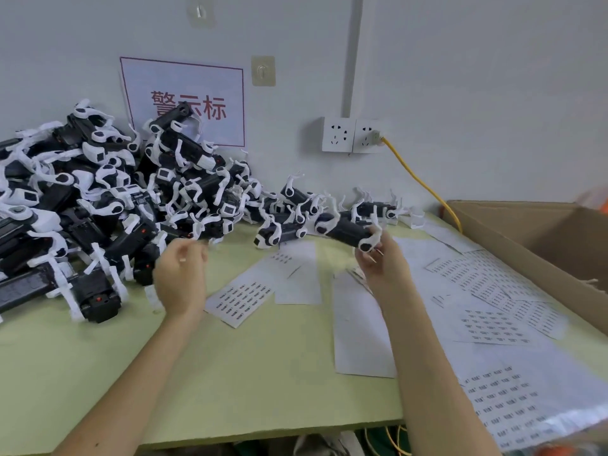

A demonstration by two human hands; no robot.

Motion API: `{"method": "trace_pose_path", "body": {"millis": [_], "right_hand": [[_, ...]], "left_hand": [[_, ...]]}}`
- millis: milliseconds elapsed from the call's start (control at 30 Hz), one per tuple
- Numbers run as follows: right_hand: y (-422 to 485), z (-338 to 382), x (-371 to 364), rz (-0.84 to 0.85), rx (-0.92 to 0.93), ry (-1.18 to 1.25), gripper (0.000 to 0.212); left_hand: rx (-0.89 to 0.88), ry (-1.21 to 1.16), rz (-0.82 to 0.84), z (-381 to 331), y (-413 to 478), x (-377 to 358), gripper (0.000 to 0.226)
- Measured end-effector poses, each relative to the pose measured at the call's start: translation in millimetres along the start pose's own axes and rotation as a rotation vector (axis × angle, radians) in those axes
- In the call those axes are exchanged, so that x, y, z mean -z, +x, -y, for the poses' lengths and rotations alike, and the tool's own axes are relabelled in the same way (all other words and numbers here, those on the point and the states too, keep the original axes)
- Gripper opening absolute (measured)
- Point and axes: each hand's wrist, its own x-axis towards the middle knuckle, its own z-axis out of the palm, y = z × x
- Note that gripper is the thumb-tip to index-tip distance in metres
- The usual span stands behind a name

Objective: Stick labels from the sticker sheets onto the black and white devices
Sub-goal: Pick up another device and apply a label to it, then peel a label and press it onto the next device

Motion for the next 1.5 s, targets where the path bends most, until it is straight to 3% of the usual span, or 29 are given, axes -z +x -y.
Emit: {"method": "trace_pose_path", "body": {"millis": [33, 67, 133, 167, 300, 367, 500, 600, 700, 800, 1100, 1300, 1500], "right_hand": [[-1, 7, 7, -0.019, 0.081, 0.194, 0.011], [-3, 15, 14, -0.003, 0.152, 0.405, 0.028], [0, 29, 33, 0.08, 0.173, 0.784, 0.061], [2, 35, 39, 0.102, 0.172, 0.816, 0.069], [2, 29, 32, -0.034, 0.107, 0.493, 0.05], [1, 21, 21, -0.082, 0.078, 0.301, 0.04], [2, 6, 3, -0.065, 0.012, -0.117, 0.022], [2, -14, -7, 0.011, -0.052, -0.375, 0.021], [0, -26, -15, 0.094, -0.087, -0.506, 0.018], [-3, -31, -19, 0.133, -0.101, -0.563, 0.017], [-6, -31, -20, 0.121, -0.101, -0.572, 0.017], [-8, -31, -20, 0.138, -0.099, -0.578, 0.018], [-9, -32, -21, 0.139, -0.102, -0.576, 0.018]], "left_hand": [[-0.101, 0.114, -0.114, 2, 1, 2, 0.016], [-0.181, 0.183, -0.182, 2, 2, 3, 0.016], [-0.292, 0.341, -0.217, 5, 5, 3, 0.015], [-0.301, 0.458, -0.187, 8, 7, 2, 0.015], [-0.118, 0.871, 0.178, 18, 9, 0, 0.039], [-0.128, 0.936, 0.247, 21, 8, 0, 0.038], [-0.295, 0.641, 0.025, 12, 1, -2, 0.029], [-0.397, 0.593, -0.253, 5, 5, 7, 0.057], [-0.312, 0.685, -0.244, 11, 20, 19, 0.077], [-0.35, 0.797, -0.198, 19, 25, 22, 0.07], [-0.382, 0.7, -0.226, 16, 26, 24, 0.035], [-0.392, 0.749, -0.206, 15, 26, 25, 0.039], [-0.536, 0.556, -0.256, 13, 25, 27, 0.04]]}}
